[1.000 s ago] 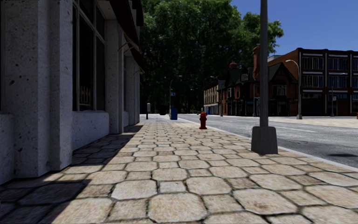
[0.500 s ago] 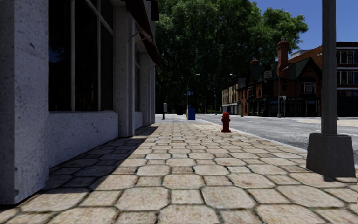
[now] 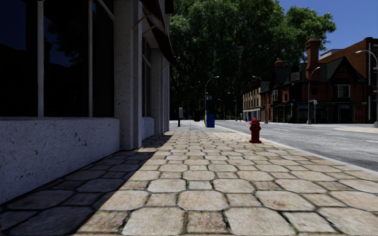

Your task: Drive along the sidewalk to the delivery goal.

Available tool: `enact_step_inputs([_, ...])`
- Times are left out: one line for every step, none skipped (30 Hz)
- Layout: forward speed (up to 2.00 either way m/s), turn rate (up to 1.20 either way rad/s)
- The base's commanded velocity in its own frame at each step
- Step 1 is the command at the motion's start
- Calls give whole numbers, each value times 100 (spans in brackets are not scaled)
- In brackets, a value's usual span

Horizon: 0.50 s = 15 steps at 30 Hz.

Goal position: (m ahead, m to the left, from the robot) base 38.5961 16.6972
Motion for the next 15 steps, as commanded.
enact_step_inputs([200,0])
enact_step_inputs([200,0])
enact_step_inputs([200,0])
enact_step_inputs([200,0])
enact_step_inputs([200,0])
enact_step_inputs([200,0])
enact_step_inputs([200,0])
enact_step_inputs([200,0])
enact_step_inputs([200,0])
enact_step_inputs([200,0])
enact_step_inputs([200,0])
enact_step_inputs([200,0])
enact_step_inputs([200,0])
enact_step_inputs([200,0])
enact_step_inputs([200,0])
